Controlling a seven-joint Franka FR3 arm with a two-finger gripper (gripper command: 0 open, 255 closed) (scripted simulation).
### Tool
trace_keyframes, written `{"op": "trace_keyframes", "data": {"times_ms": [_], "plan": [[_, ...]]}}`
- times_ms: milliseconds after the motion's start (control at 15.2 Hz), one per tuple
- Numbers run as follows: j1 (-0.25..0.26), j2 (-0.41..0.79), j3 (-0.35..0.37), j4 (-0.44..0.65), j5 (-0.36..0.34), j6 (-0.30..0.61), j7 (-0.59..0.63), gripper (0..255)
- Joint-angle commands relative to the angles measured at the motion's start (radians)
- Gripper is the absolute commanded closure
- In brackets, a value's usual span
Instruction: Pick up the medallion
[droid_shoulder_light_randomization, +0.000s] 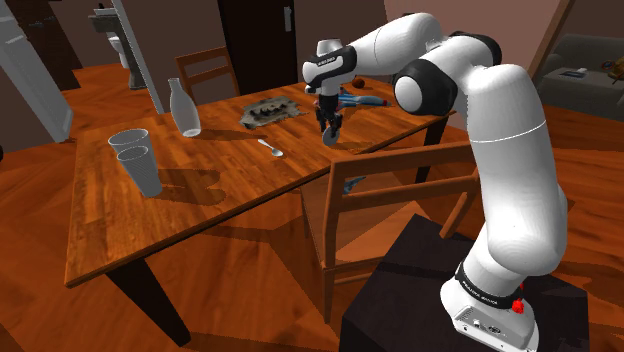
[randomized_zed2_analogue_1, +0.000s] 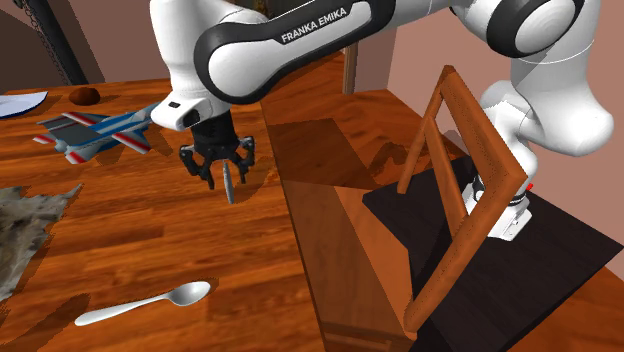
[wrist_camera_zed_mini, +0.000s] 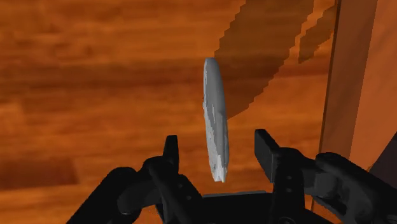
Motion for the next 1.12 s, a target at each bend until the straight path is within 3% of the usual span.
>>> {"op": "trace_keyframes", "data": {"times_ms": [0,528,1056], "plan": [[0.0,0.0,0.0,-0.001,0.0,0.002,0.0,255],[-0.001,0.002,0.0,0.0,0.001,0.003,-0.001,255],[-0.006,-0.018,-0.006,0.078,-0.011,-0.093,0.009,255]]}}
